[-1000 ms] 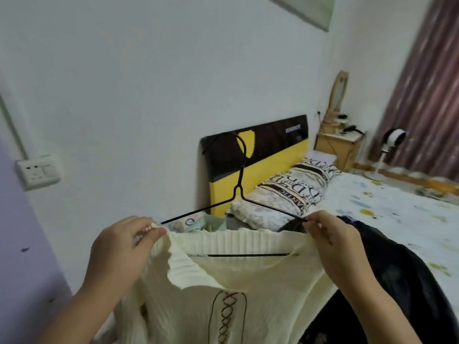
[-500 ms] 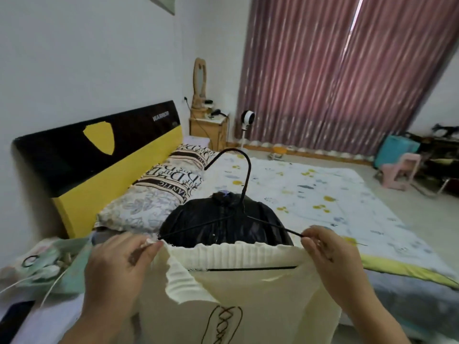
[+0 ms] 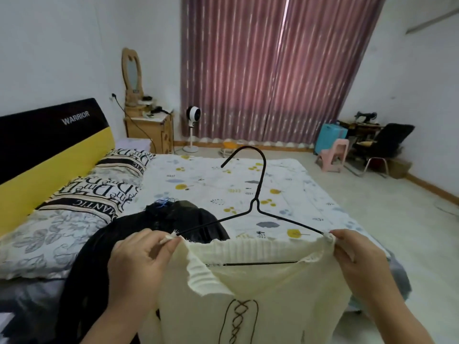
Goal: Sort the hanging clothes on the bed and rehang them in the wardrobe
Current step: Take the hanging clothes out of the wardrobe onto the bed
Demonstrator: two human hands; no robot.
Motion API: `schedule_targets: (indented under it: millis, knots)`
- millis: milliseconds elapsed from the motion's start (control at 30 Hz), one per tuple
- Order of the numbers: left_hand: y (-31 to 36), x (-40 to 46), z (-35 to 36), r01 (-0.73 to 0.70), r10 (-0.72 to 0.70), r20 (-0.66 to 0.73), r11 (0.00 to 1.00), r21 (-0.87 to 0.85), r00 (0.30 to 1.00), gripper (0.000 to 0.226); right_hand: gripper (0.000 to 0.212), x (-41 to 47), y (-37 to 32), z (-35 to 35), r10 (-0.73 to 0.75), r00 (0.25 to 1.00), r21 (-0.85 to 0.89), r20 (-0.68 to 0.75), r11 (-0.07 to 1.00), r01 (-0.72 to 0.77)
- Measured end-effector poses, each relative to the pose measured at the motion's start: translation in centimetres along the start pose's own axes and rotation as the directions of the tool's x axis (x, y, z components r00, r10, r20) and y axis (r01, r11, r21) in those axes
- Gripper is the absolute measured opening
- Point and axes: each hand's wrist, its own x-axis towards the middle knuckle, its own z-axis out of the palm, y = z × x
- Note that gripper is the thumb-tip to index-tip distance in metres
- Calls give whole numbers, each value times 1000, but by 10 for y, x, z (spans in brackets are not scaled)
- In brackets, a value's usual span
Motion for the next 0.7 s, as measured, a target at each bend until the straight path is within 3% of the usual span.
schedule_targets:
  millis: [200,333,433,700]
  knots:
    - [15,41,78,-42,56,148,995,-94,987,36,25,31,52,-2,106,990,-114,-94,987,-116]
    - [19,78,134,-24,65,233,985,-173,970,42,11,64,76,5,188,970,-186,-153,959,-215]
    - [22,113,176,-23,89,305,977,-213,948,49,13,91,95,13,252,956,-272,-150,919,-285]
    - [34,187,278,-19,124,422,969,-244,898,35,12,169,139,29,317,927,-409,-203,832,-374]
